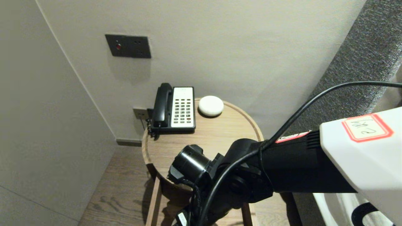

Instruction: Take the remote control out of the drawer one by one and place them on the table

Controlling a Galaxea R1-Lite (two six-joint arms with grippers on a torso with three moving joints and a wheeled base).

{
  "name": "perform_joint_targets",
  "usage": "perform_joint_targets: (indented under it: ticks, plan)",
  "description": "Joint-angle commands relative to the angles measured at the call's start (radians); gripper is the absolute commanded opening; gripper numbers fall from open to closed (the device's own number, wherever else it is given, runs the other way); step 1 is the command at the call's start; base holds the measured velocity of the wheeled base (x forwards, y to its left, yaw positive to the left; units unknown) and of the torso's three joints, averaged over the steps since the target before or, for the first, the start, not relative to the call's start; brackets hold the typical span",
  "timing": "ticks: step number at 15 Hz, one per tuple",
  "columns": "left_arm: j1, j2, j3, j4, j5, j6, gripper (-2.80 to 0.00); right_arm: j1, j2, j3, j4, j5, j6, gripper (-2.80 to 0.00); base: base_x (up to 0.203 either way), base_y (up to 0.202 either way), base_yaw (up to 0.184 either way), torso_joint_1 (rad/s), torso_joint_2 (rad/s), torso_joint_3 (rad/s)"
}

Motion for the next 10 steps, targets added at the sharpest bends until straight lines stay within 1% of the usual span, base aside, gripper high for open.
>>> perform_joint_targets:
  ticks: [1,4,10]
  plan:
    - [0.001,0.000,0.000,0.000,0.001,0.000,-2.80,0.000,0.031,-0.029,0.029,0.001,0.005,0.00,0.000,0.000,0.000,0.000,0.00,0.000]
    - [0.001,0.000,0.000,0.000,0.001,0.000,-2.80,0.008,0.063,-0.074,0.060,0.000,0.005,0.00,0.000,0.000,0.000,0.000,0.00,0.000]
    - [0.001,0.000,0.000,0.001,0.001,0.000,-2.80,0.013,0.095,-0.098,0.064,-0.017,-0.006,0.00,0.000,0.000,0.000,0.000,0.00,0.000]
